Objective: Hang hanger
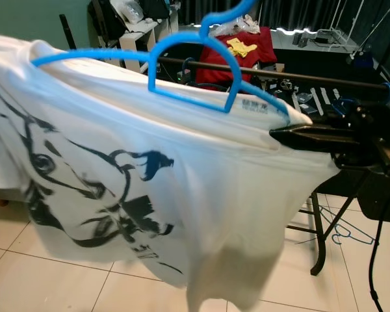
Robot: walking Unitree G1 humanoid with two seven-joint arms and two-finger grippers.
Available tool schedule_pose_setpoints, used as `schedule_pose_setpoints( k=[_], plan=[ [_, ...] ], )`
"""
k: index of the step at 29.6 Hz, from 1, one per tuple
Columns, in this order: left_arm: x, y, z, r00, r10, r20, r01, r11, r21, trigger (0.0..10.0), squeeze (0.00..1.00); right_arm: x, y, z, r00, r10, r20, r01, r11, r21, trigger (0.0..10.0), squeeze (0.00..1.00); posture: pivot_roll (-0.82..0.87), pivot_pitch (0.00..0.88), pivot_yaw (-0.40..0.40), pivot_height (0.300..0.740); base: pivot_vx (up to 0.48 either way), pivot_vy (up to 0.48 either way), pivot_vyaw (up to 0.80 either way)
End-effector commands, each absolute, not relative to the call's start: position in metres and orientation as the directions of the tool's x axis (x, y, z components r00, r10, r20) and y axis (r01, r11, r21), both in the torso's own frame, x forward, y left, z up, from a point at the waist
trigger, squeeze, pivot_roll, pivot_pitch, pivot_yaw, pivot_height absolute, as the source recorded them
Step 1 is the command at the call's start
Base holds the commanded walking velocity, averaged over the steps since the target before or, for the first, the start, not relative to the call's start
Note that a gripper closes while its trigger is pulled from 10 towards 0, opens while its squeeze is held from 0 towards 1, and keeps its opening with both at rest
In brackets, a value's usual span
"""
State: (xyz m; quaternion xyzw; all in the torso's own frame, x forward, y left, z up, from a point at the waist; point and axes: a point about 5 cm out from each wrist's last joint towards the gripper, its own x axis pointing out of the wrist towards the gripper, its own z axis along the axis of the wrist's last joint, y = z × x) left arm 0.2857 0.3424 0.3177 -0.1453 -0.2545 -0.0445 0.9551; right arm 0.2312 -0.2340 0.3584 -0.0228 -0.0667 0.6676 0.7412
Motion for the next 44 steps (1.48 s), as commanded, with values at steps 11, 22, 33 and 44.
schedule_pose_setpoints(
  k=[11,22,33,44],
  plan=[
    [0.268,0.389,0.294,0.864,0.296,0.408,-0.136,0.916,-0.378,0.0,0.0,0.233,-0.26,0.366,0.3,0.953,0.043,-0.934,0.303,-0.188,0.0,0.0,-0.14,0.031,0.005,0.736,0.0,0.0,0.0],
    [0.232,0.416,0.334,0.707,0.389,0.591,-0.123,0.89,-0.439,0.0,0.0,0.238,-0.269,0.356,0.392,0.919,-0.047,-0.909,0.379,-0.171,0.0,0.0,-0.13,0.036,0.002,0.736,0.0,0.0,0.0],
    [0.245,0.403,0.314,0.772,0.357,0.526,-0.138,0.902,-0.409,0.0,0.0,0.231,-0.267,0.376,0.311,0.944,0.113,-0.918,0.329,-0.223,0.0,0.0,-0.13,0.035,0.003,0.736,0.0,0.0,0.0],
    [0.284,0.359,0.262,0.938,0.187,0.293,-0.081,0.937,-0.339,0.0,0.0,0.224,-0.26,0.391,0.214,0.95,0.227,-0.927,0.271,-0.259,0.0,0.0,-0.13,0.038,0.008,0.736,0.0,0.0,0.0]
  ],
)
